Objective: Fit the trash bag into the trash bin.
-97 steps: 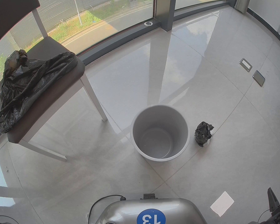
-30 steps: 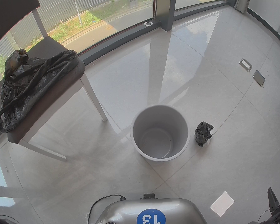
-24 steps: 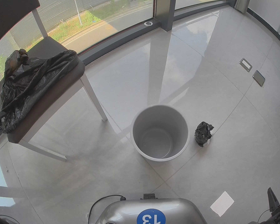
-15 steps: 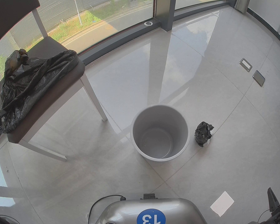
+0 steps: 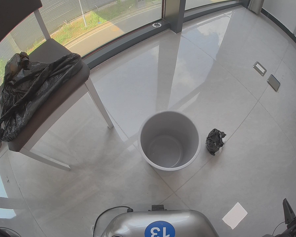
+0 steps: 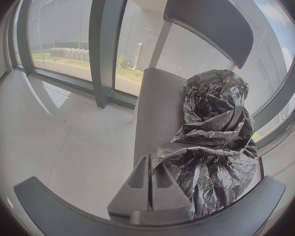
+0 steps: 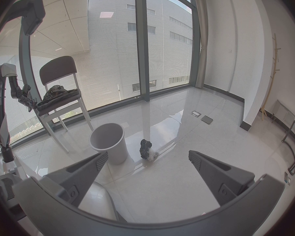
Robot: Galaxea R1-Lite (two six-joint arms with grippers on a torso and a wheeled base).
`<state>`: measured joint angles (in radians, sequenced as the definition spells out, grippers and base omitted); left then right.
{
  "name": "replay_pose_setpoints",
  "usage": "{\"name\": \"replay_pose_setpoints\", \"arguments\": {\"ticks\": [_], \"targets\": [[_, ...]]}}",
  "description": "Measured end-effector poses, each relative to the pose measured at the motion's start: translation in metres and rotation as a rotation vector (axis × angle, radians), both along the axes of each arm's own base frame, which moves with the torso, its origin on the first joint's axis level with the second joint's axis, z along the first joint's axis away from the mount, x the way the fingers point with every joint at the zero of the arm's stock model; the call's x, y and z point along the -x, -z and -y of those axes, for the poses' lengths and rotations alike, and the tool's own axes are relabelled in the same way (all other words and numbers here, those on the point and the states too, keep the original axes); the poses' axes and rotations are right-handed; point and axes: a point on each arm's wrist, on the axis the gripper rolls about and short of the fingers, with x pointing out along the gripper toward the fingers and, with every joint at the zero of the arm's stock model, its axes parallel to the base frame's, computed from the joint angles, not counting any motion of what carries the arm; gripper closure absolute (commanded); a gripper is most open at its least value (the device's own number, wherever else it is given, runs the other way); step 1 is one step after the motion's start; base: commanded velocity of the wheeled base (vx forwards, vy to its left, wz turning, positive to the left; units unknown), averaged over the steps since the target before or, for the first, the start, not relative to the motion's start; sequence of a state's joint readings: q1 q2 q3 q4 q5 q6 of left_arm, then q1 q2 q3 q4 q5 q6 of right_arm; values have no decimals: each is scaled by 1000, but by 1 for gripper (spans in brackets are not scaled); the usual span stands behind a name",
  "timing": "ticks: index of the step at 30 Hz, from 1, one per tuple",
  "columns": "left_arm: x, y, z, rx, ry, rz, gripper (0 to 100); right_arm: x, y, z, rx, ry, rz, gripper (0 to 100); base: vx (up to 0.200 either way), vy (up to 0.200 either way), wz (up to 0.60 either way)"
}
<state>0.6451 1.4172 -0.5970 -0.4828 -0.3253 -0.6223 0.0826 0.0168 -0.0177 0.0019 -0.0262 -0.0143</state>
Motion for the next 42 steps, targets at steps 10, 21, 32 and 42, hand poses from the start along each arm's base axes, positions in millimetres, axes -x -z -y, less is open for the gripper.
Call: {"name": "replay_pose_setpoints", "arguments": {"ticks": [10,21,32,42], "targets": [[0,-1,-2,-10,-23,-4,100,0,0,0,-4,0,-1,0,0,0,0],[-3,-26,1,-69,3,78,100,0,0,0,5,-1,0,0,0,0,0],[-8,-33,3,-159,17,49,100,0,0,0,18,-10,2,0,0,0,0],[16,-39,46,-208,223,-9,100,0,0,-1,37,-26,4,0,0,0,0]]}}
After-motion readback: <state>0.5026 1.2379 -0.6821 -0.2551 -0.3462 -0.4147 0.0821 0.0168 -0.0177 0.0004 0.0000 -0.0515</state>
